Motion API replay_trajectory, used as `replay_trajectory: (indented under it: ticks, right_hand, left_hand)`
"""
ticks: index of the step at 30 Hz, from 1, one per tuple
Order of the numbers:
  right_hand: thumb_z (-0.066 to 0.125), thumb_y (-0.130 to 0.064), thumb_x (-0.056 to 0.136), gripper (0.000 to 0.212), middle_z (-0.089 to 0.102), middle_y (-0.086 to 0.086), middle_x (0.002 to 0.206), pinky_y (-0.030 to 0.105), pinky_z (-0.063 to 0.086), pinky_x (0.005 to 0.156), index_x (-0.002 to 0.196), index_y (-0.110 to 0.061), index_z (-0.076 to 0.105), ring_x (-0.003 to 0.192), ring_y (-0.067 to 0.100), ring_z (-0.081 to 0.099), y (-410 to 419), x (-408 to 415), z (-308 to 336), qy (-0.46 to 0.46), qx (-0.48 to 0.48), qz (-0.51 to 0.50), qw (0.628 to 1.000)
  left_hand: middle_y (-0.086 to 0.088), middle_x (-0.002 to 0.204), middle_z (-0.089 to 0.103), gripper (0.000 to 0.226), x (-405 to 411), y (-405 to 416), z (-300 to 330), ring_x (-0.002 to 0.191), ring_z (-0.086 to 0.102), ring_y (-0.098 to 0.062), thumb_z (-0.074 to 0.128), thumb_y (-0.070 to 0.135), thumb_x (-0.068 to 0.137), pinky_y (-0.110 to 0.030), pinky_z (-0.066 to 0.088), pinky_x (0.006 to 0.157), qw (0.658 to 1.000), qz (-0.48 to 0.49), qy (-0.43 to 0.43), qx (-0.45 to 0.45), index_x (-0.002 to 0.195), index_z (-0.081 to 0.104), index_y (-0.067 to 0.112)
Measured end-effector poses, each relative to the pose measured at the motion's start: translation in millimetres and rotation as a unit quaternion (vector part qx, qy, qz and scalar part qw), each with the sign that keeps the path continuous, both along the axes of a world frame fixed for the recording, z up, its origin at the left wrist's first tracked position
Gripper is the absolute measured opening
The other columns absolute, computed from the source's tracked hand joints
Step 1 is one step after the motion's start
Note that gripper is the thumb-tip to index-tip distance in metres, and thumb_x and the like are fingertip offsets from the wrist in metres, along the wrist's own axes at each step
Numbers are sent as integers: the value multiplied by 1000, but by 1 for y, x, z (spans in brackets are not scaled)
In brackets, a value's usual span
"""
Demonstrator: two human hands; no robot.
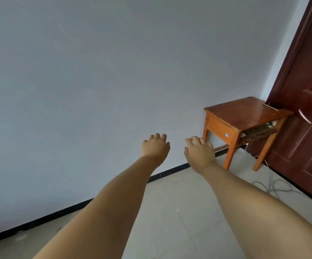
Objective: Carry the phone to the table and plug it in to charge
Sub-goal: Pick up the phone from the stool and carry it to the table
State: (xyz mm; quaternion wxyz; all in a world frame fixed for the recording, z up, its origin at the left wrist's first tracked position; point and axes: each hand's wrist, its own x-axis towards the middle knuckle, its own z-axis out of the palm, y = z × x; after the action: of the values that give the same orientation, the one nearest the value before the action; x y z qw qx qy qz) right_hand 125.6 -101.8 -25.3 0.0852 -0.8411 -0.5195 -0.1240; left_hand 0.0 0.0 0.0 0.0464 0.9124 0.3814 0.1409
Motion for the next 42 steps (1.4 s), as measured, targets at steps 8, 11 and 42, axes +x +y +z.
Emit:
replay_trajectory:
  ticks: [8,11,42]
  right_hand:
    - [37,-26,98,29,59,8,119,38,43,83,118,-13,53,109,26,53,-26,47,-42,14,-24,-46,999]
    - [40,-26,96,31,60,10,119,39,44,84,120,-11,53,109,28,54,-24,73,-51,17,-33,-66,997]
    - [33,-31,98,35,57,6,121,39,46,81,128,-16,44,107,25,56,14,647,-50,-10,-97,-219,971]
  left_hand:
    - [-12,124,55,37,58,-13,-48,114,48,-29,32,30,98,-38,38,87,995,-58,71,-27,127,45,11]
    - [-12,124,54,38,86,-6,-62,114,48,-29,31,30,98,-38,38,87,992,-82,82,-41,127,45,11]
    - [-9,119,56,33,681,84,-88,111,51,-29,30,32,98,-42,44,86,969,-218,66,-101,120,47,14]
